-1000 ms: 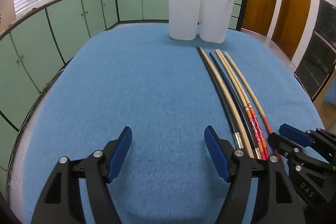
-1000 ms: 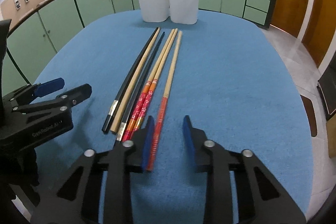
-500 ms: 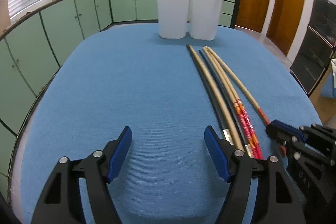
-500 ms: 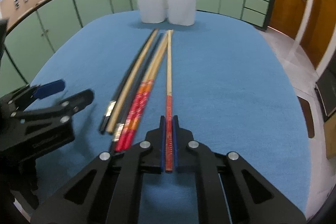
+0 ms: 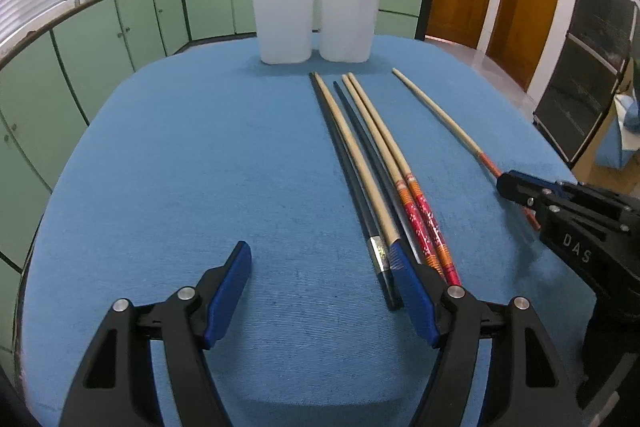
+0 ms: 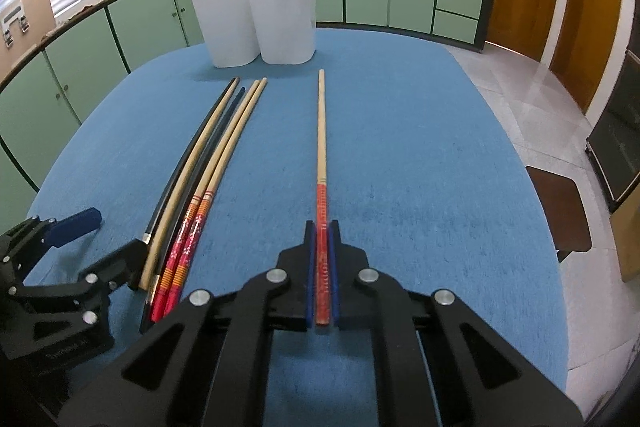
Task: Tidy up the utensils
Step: 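Grasp a red-tipped wooden chopstick with the right tool, then grasp the black chopstick with the left tool while the right holds its chopstick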
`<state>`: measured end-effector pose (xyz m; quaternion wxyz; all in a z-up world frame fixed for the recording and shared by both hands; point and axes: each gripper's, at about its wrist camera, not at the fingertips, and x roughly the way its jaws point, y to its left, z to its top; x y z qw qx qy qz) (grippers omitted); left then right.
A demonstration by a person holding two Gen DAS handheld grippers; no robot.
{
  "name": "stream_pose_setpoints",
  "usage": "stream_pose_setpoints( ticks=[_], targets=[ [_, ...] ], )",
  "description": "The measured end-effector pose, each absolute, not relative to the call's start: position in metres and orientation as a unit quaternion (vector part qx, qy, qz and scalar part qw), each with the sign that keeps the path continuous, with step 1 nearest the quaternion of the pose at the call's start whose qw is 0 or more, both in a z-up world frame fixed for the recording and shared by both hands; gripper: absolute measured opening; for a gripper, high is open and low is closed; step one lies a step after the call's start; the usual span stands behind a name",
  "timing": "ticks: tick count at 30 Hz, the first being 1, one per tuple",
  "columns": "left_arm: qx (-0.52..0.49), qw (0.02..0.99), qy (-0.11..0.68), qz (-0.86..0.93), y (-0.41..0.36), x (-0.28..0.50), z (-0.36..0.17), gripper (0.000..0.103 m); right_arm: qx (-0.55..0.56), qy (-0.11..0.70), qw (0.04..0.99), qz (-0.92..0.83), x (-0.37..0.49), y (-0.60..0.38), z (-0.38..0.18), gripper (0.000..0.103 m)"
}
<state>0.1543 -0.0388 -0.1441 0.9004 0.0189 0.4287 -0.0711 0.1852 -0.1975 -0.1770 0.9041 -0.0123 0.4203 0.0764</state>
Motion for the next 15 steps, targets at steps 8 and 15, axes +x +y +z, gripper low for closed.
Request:
stream_pose_setpoints(
  ticks=[8,15],
  targets=[
    [0.01,0.9,0.434,-0.041,-0.032,0.159,-0.145,0.07,-0.011,0.416,0.905,0.089,0.182,-0.196,-0.176,0.011],
    [-0.014,0.904,0.426,-0.034,-0.016,0.149,-0.143,0.07,-0.015,0.405,0.909,0.101,0.155,-0.2,-0.173,0.034]
  ],
)
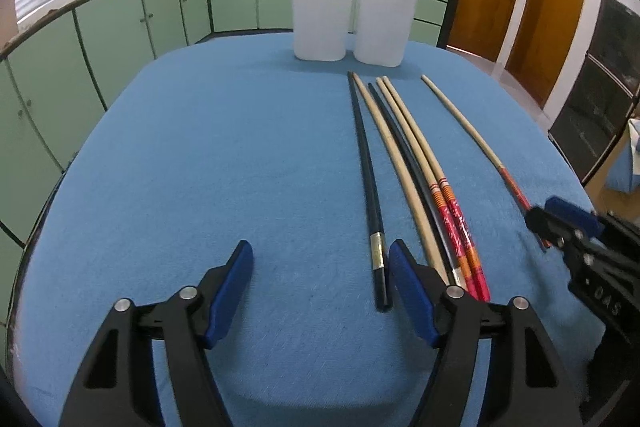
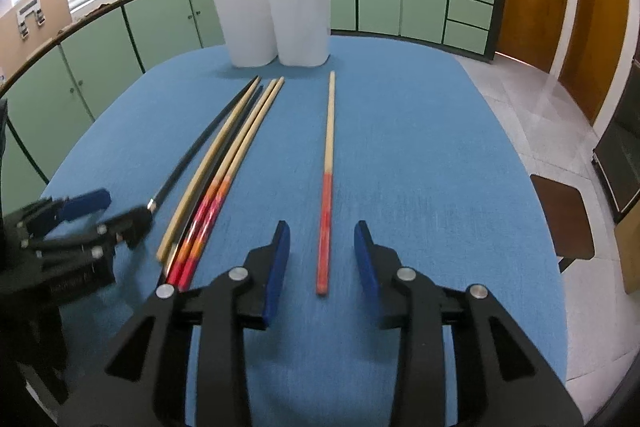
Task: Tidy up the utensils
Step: 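Grasp the black chopstick with the left tool while the right holds its chopstick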
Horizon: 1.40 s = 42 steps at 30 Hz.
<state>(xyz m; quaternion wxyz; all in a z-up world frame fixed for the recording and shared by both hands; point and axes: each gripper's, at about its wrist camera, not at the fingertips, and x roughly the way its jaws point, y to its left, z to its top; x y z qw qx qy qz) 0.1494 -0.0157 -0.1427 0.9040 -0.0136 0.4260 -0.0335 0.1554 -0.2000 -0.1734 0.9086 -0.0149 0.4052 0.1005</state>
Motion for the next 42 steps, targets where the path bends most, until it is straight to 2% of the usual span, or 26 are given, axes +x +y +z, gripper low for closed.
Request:
stream_pose_setpoints(
  ticks=[21,30,33,35,38,42],
  targets=[
    [0.009,0.902,0.43,-0.036,-0.025,0.135,-0.145,0.069,0.0,0.424,0.9,0.106,0.141,-0.204,-0.177,0.031],
    [0.009,0.904,0.426,-0.037,-0.031,0.139,-0.145,0.05,-0.01,0.429,0.898,0.102,0.151,-0.201,-0.179,0.021],
    [0.011,0.904,0.425,-0.037,-0.035,0.141,-0.145,0.04,-0.02,0.43,0.897,0.104,0.153,-0.197,-0.18,0.013],
    [0.015,0.904,0.425,-0.043,-0.04,0.142,-0.144,0.023,-0.024,0.43,0.896,0.104,0.154,-0.196,-0.18,0.007],
    [0.016,0.904,0.424,-0.05,-0.045,0.143,-0.145,0.007,-0.027,0.429,0.897,0.103,0.153,-0.195,-0.18,0.006],
    [0.012,0.904,0.424,-0.05,-0.046,0.143,-0.145,0.007,-0.016,0.426,0.898,0.106,0.152,-0.2,-0.179,0.005]
  ],
)
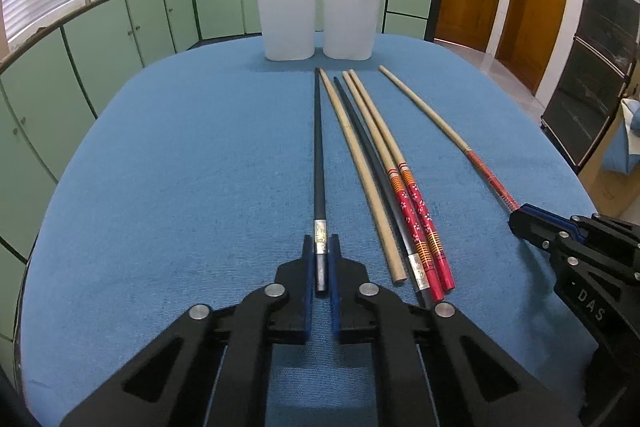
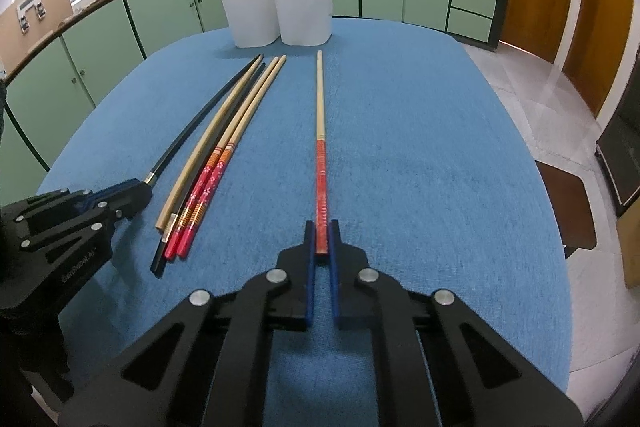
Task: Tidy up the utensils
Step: 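Grasp the black chopstick with the left tool while the right holds its chopstick, then lift both held chopsticks toward the white cups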
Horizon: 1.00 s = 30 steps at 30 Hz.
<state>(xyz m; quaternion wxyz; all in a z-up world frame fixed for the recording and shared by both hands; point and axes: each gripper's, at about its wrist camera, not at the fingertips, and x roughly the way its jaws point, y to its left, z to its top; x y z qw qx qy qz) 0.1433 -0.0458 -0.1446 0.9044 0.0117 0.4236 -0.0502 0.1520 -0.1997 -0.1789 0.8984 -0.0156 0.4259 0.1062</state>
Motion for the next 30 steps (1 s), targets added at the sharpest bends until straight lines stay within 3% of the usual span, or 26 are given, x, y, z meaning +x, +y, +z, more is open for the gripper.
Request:
stream_pose_setpoints(
  ticks=[12,30],
  targets=[
    [0.017,0.925,0.376,-0.051,-0.038,0.13,-0.103,0.007,-0.002,0.385,0.915,0.122,0.141,-0.207,-0.144,0.005],
    [-0.008,0.969,0.238,-0.058,-0.01,0.153,0.015,0.007,0.03,0.274,0.945,0.176,0.172,-0.229,-0.013,0.005]
  ],
)
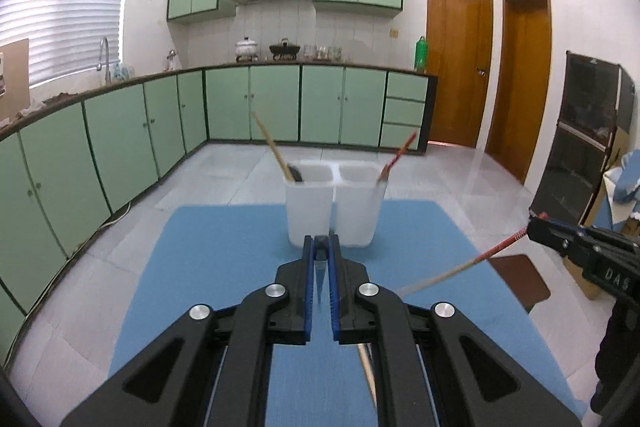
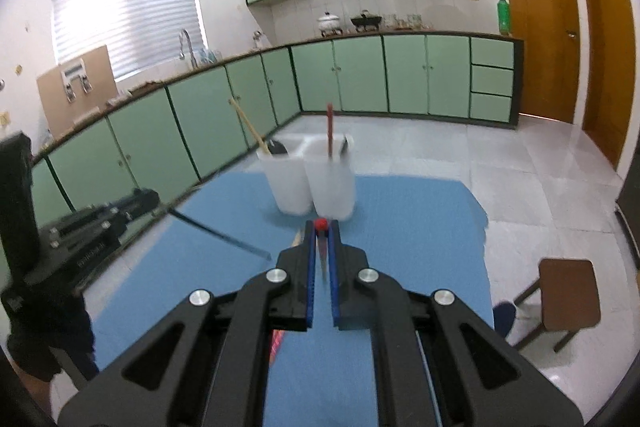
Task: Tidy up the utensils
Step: 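Lift both held chopsticks toward the white cups, then lower both chopsticks into the white cups and open both tools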
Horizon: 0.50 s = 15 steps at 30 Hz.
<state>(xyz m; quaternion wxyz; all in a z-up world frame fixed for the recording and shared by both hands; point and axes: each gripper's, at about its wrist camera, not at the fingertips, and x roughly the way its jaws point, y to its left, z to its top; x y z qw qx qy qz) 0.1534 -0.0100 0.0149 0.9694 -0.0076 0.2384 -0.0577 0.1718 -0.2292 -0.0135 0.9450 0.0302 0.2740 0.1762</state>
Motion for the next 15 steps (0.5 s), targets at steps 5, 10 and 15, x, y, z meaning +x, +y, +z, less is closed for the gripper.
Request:
stream_pose_setpoints(
  ticks=[5,10,15],
  targets=[
    [-0.014,0.971,0.228,-0.069,-0.008,0.174,0.029,0.007,0.018,0.266,0.945,0.189,0.199,-0.224,0.015,0.005],
    [-0.03,0.971,0.226,-0.078,0.001,0.195,0.038,0.007,0.018,0.261,0.943,0.207,0.224,-0.217,0.039,0.005],
    [-0.048,0.975,0.2,-0.084,0.008,0.214,0.062,0.007,0.03,0.235,0.944,0.228,0.248,-0.214,0.073,0.005]
  ],
)
